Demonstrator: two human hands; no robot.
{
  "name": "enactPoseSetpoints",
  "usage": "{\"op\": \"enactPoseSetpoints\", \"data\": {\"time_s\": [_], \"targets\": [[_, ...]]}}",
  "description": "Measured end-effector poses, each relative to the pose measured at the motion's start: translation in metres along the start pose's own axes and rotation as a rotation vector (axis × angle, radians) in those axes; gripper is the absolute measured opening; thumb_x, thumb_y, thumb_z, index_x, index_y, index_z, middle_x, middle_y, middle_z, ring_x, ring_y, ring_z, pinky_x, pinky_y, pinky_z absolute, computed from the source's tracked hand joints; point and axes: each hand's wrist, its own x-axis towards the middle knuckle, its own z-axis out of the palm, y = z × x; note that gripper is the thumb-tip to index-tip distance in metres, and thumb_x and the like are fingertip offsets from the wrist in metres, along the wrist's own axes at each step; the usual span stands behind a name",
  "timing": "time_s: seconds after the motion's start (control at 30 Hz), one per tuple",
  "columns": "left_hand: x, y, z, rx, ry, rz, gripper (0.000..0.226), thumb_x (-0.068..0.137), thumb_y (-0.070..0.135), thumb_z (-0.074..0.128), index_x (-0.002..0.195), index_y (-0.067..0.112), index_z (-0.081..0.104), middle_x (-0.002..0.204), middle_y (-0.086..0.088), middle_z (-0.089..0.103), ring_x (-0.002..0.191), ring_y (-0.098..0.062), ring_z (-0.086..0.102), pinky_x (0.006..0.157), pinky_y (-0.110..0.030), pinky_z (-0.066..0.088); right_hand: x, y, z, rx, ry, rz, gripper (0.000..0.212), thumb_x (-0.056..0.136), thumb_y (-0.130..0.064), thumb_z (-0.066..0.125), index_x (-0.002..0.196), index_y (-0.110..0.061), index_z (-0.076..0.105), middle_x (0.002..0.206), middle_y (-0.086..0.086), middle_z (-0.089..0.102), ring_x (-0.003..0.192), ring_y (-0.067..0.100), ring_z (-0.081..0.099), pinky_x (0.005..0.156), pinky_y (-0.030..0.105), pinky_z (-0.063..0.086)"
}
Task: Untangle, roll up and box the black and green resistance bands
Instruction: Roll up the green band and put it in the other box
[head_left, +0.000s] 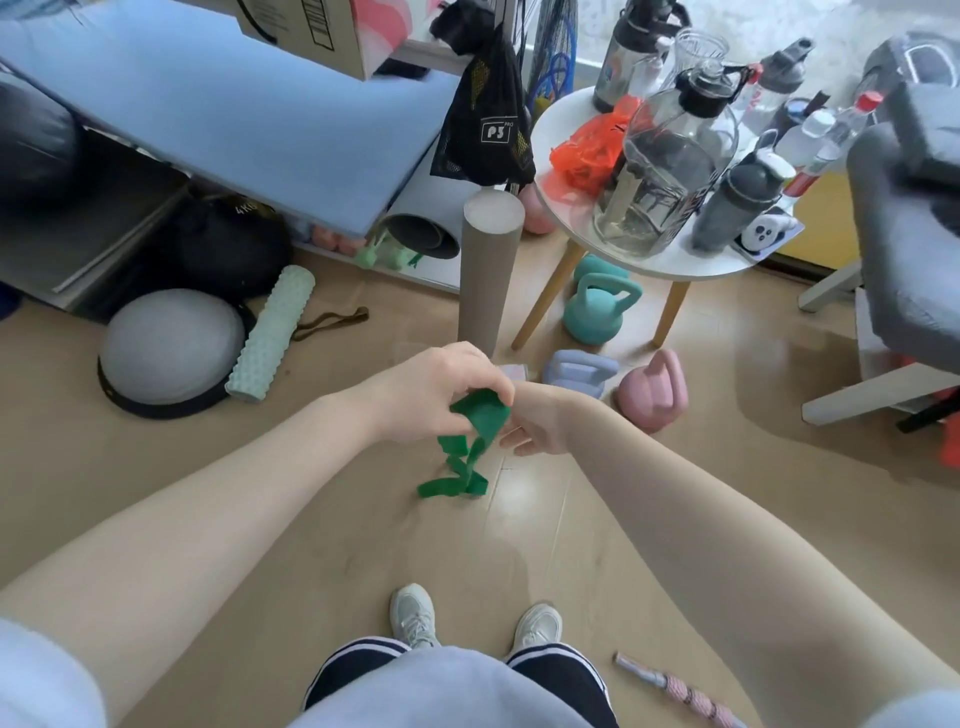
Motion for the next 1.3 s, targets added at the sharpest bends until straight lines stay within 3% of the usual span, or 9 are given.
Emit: {"op": "enactPoseSetpoints", "data": {"time_s": [0.17, 0.3, 0.47, 0.57, 0.67, 0.83, 0.97, 1.1, 1.3], "targets": [[-0.002, -0.007, 0.017, 0.014, -0.022, 0.153, 0.037, 0.07, -0.007, 0.063, 0.099, 0.017, 0.067, 0.089, 0.02, 0.057, 0.094, 0.002, 0.043, 0.082, -0.005, 0.034, 0.009, 0.003, 0.005, -0.116, 0.01, -0.009, 0.042, 0.092, -0.012, 0.041, 0.133, -0.002, 0.042, 0.141, 0.024, 0.038, 0.134, 0.03, 0.036, 0.113, 0.046, 0.028], [-0.023, -0.017, 0.026, -0.046, -0.036, 0.079, 0.054, 0.07, 0.016, 0.058, 0.123, 0.017, 0.05, 0.122, 0.008, 0.049, 0.118, -0.003, 0.039, 0.101, -0.011, 0.028, 0.015, 0.014, 0.008, 0.311, -0.007, -0.288, 0.026, 0.09, 0.007, 0.043, 0.115, 0.01, 0.049, 0.114, 0.032, 0.054, 0.116, 0.048, 0.048, 0.107, 0.048, 0.036], [-0.039, -0.036, 0.05, -0.691, 0.357, -0.677, 0.018, 0.096, 0.022, 0.042, 0.1, 0.018, 0.059, 0.112, -0.004, 0.058, 0.117, -0.019, 0.05, 0.101, -0.028, 0.037, 0.001, 0.04, 0.004, 0.484, -0.159, -0.569, 0.035, 0.076, 0.004, 0.056, 0.11, 0.008, 0.049, 0.102, 0.018, 0.057, 0.093, 0.03, 0.055, 0.089, 0.04, 0.042], [-0.019, -0.044, 0.066, -1.275, 0.175, -0.958, 0.068, 0.096, 0.056, 0.017, 0.115, 0.005, 0.058, 0.122, -0.012, 0.059, 0.121, -0.025, 0.047, 0.108, -0.037, 0.031, -0.011, 0.05, 0.007, 0.458, -0.208, -0.592, 0.018, 0.071, 0.003, 0.058, 0.088, -0.001, 0.053, 0.09, 0.009, 0.068, 0.082, 0.024, 0.063, 0.079, 0.032, 0.051], [0.005, -0.035, 0.072, -1.612, 0.314, -0.906, 0.065, 0.094, 0.056, 0.028, 0.116, 0.002, 0.056, 0.111, -0.013, 0.063, 0.108, -0.026, 0.057, 0.098, -0.039, 0.043, -0.023, 0.053, 0.008, 0.323, -0.227, -0.601, 0.014, 0.069, 0.004, 0.06, 0.074, -0.009, 0.061, 0.083, 0.005, 0.07, 0.077, 0.024, 0.065, 0.079, 0.034, 0.053], [0.026, -0.022, 0.061, -1.393, 0.56, -0.761, 0.02, 0.094, 0.011, 0.05, 0.11, 0.003, 0.059, 0.086, -0.007, 0.065, 0.078, -0.018, 0.061, 0.068, -0.028, 0.049, -0.031, 0.071, 0.011, 0.06, -0.286, -0.542, 0.019, 0.075, 0.005, 0.064, 0.092, -0.003, 0.063, 0.089, -0.013, 0.069, 0.081, 0.002, 0.064, 0.076, 0.015, 0.048], [0.016, -0.018, 0.043, -1.188, 0.464, -0.453, 0.02, 0.092, 0.0, 0.046, 0.095, 0.014, 0.06, 0.09, -0.003, 0.066, 0.083, -0.016, 0.061, 0.075, -0.028, 0.051, -0.023, 0.072, 0.013, 0.433, -0.076, -0.371, 0.041, 0.095, -0.023, 0.048, 0.134, -0.012, 0.041, 0.123, 0.007, 0.059, 0.102, 0.014, 0.06, 0.093, 0.026, 0.048], [-0.005, -0.018, 0.035, -1.147, 0.356, -0.32, 0.02, 0.091, -0.001, 0.048, 0.095, 0.014, 0.06, 0.087, 0.002, 0.069, 0.083, -0.014, 0.063, 0.075, -0.025, 0.052, -0.014, 0.043, 0.006, 0.838, 0.1, -0.439, 0.049, 0.1, -0.033, 0.036, 0.145, -0.026, 0.018, 0.132, 0.012, 0.055, 0.106, 0.022, 0.06, 0.097, 0.037, 0.045], [-0.031, -0.013, 0.032, -1.034, 0.223, -0.268, 0.016, 0.076, 0.007, 0.056, 0.085, 0.014, 0.066, 0.082, 0.001, 0.069, 0.078, -0.013, 0.062, 0.071, -0.022, 0.049, -0.023, 0.007, 0.009, 0.762, -0.02, -0.248, 0.038, 0.1, -0.032, 0.038, 0.129, -0.008, 0.043, 0.118, 0.02, 0.056, 0.095, 0.025, 0.062, 0.072, 0.03, 0.054]]}}
